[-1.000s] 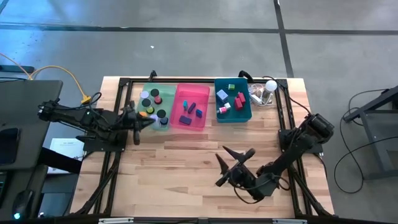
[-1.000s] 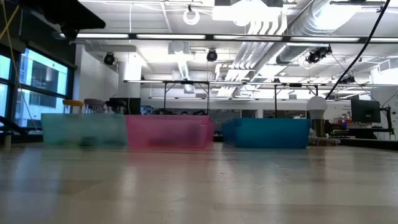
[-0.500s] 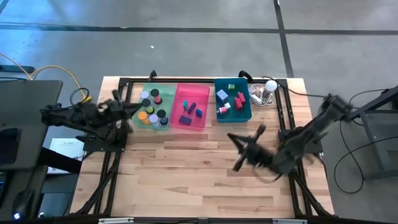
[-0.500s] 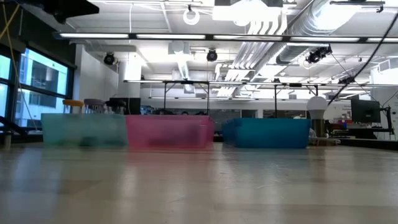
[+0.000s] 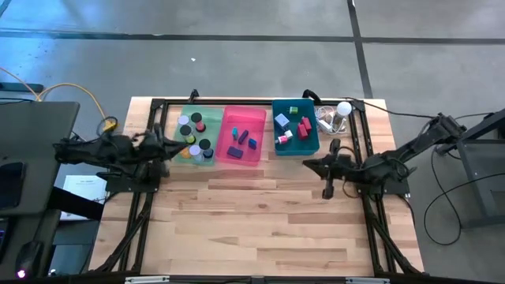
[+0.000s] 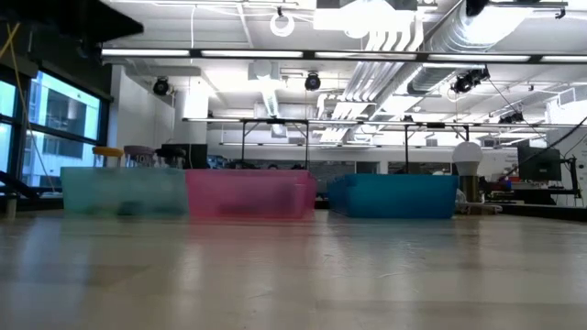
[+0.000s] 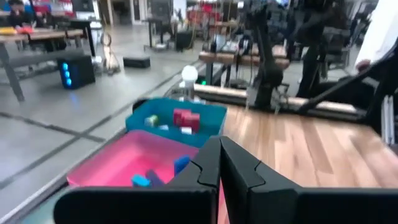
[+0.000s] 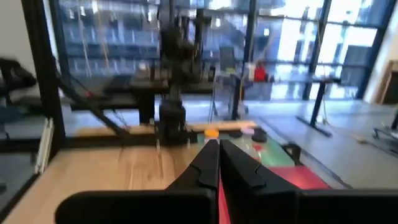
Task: Pick & Place Office items
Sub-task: Return to Home Position
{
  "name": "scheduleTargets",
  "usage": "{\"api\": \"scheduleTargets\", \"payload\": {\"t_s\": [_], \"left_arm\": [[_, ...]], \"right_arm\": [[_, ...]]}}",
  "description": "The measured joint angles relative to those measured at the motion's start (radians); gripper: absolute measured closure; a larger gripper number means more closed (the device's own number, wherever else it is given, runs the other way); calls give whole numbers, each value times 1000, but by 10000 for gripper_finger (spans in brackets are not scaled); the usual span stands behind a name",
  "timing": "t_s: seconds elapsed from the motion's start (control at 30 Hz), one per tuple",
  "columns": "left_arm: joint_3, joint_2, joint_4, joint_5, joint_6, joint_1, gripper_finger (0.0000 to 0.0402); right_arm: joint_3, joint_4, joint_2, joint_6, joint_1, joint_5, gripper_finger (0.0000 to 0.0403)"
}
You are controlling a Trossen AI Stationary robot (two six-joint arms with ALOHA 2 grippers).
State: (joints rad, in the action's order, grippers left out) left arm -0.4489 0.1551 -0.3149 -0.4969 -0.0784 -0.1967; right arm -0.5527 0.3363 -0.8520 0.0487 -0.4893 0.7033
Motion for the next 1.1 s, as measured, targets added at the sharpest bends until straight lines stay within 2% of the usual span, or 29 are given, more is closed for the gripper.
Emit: {"api": "scheduleTargets", "payload": {"t_s": [0.07,0.23,0.37,0.53,0.63,0.77,0.9,1.1], "left_arm": [[35,3,28,-1,-6,0,401],[104,-1,64,6,-32,0,401],[156,-1,55,77,-69,0,401],[219,-1,80,80,-111,0,401],[243,-1,94,82,-111,0,401],[261,-1,101,86,-109,0,401],[298,-1,133,137,-113,0,401],[423,-1,350,211,-86,0,401]], "right_arm": [[85,82,51,25,13,-17,401],[254,112,223,-25,67,-91,401],[371,109,395,-37,115,-128,401],[472,82,572,-36,168,-214,401],[519,34,648,-48,193,-213,401],[544,-87,710,-99,219,-212,401],[544,-201,726,-162,239,-209,401],[544,-222,725,-229,265,-175,401]]}}
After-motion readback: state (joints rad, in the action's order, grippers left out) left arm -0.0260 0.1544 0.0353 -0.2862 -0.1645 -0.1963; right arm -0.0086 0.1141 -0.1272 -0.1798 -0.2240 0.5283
